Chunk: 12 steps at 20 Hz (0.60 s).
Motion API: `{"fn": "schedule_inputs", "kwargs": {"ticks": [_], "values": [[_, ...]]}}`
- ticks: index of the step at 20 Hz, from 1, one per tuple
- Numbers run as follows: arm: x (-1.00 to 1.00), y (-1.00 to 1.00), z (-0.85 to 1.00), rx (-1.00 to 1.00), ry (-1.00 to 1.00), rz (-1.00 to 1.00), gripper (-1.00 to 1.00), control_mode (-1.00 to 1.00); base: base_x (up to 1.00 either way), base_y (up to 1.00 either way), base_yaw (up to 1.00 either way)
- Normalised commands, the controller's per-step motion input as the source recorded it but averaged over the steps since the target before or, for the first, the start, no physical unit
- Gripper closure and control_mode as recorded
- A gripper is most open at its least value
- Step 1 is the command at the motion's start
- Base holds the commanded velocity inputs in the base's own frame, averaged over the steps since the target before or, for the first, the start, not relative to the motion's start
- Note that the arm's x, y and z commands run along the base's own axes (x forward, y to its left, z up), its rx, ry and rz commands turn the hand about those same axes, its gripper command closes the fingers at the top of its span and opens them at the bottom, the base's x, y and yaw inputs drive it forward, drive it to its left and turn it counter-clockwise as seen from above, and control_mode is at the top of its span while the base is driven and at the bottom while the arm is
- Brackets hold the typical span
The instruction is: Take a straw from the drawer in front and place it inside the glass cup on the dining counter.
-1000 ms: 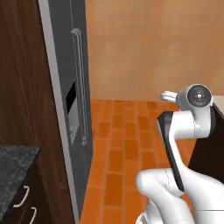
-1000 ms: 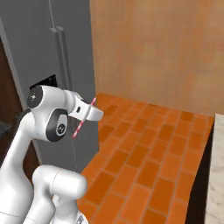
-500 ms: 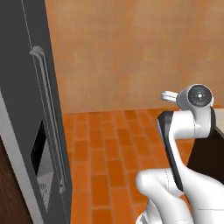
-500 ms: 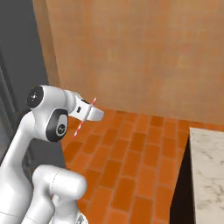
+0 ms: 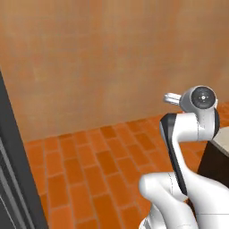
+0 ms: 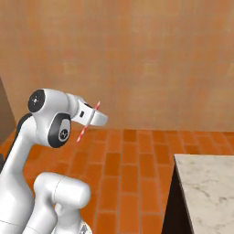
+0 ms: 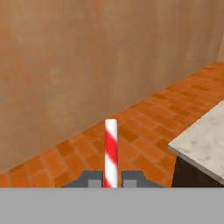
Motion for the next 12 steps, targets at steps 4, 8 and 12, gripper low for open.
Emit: {"fn": "schedule_inputs", "kwargs": {"ticks": [4, 8, 12], "values": [[0.0, 0.0, 0.0, 0.0, 0.0, 0.0, 1.0, 1.0, 0.97, 0.0, -0.46], [0.0, 0.0, 0.0, 0.0, 0.0, 0.0, 1.0, 1.0, 0.94, 0.0, -0.46], [0.0, 0.0, 0.0, 0.0, 0.0, 0.0, 1.0, 1.0, 0.9, 0.0, -0.47]]}}
